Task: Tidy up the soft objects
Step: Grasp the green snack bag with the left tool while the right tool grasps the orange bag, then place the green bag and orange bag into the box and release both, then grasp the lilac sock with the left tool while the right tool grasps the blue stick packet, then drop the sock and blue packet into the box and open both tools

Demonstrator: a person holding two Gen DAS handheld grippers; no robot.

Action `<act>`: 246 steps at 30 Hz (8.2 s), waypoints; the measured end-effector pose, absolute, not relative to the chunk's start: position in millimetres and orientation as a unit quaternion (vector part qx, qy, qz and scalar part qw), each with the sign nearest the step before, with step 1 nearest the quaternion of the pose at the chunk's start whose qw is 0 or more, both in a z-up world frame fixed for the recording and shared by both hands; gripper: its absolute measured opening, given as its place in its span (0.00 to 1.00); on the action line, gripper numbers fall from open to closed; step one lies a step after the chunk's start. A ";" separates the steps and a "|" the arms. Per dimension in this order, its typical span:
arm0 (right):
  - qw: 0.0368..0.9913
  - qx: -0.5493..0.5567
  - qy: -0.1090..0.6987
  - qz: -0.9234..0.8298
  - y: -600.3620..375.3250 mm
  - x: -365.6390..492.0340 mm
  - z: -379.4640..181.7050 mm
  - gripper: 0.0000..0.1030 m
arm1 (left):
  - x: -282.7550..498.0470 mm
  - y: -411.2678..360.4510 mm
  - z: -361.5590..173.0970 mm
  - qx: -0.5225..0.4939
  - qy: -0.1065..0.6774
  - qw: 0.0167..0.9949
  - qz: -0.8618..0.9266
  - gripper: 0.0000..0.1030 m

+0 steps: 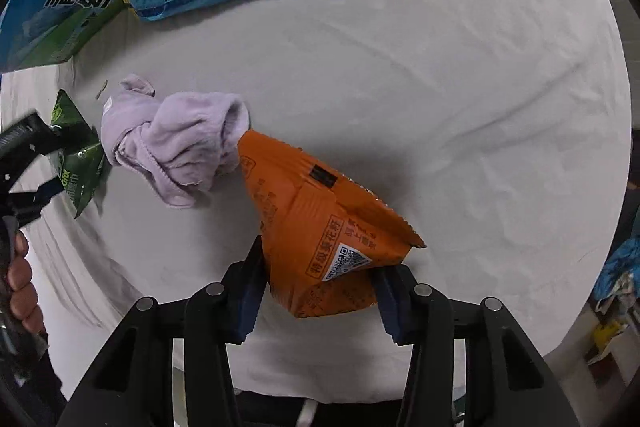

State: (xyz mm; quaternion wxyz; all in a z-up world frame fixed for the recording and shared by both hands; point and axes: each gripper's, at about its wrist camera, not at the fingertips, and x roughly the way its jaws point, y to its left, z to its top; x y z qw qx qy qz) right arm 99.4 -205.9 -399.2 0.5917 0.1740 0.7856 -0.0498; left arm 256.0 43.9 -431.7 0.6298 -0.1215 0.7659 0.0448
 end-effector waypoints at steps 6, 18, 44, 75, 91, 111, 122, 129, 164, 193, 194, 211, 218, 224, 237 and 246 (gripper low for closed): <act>0.587 0.155 0.793 -0.045 -204.9 117.3 -403.6 0.50 | 233.4 26.5 -430.0 -0.038 0.758 0.651 0.020 0.43; 0.601 0.139 0.787 -0.007 -205.5 129.2 -376.3 0.45 | 200.9 19.5 -396.8 -0.021 0.718 0.696 0.012 0.35; 0.730 0.148 0.663 0.076 -226.6 193.4 -171.9 0.45 | 213.9 -71.2 -173.0 0.037 0.574 0.809 -0.123 0.35; 0.604 0.074 0.793 0.012 -240.3 361.7 -368.1 0.45 | 454.9 -83.6 -333.4 0.108 0.701 0.699 -0.088 0.36; 0.595 0.061 0.801 0.014 -238.5 373.3 -358.0 0.80 | 470.4 -90.2 -319.0 0.081 0.701 0.703 -0.084 0.48; 0.709 0.060 0.702 -0.023 -243.7 322.8 -236.2 1.00 | 365.5 -63.1 -224.0 0.033 0.625 0.776 -0.074 0.96; 0.762 0.047 0.645 -0.032 -228.8 266.5 -195.5 1.00 | 306.4 -54.7 -184.0 0.028 0.583 0.810 -0.061 0.96; 0.791 0.054 0.608 -0.038 -232.1 230.8 -159.2 1.00 | 271.5 -51.8 -149.0 0.024 0.550 0.832 -0.065 0.96; 0.745 0.135 0.652 -0.040 -308.5 166.0 -276.1 1.00 | 203.9 -40.0 -373.1 -0.165 0.757 0.632 -0.014 0.96; 0.724 -0.037 0.683 0.090 -212.2 173.0 -358.2 0.52 | 193.6 -34.0 -388.4 -0.023 0.737 0.675 0.028 0.42; 0.727 -0.039 0.678 0.104 -204.2 176.6 -357.2 0.59 | 189.9 -28.9 -389.8 -0.024 0.736 0.676 0.029 0.42; 0.618 0.072 0.782 0.021 -170.1 166.2 -423.7 0.28 | 167.1 -20.2 -391.2 -0.012 0.723 0.690 0.004 0.44; 0.611 0.169 0.774 0.009 -189.9 157.3 -428.6 0.31 | 175.3 16.0 -409.7 -0.195 0.740 0.644 0.016 0.44; 0.623 0.123 0.772 -0.016 -157.7 146.8 -428.3 0.23 | 178.0 -15.1 -401.9 -0.084 0.738 0.670 0.009 0.34; 0.657 0.143 0.740 0.011 -147.6 135.9 -374.7 0.11 | 141.5 -73.9 -327.9 0.024 0.674 0.736 -0.053 0.31; 0.712 0.190 0.674 0.052 -168.2 156.2 -272.5 0.10 | 181.5 -70.0 -228.5 0.010 0.624 0.775 -0.104 0.31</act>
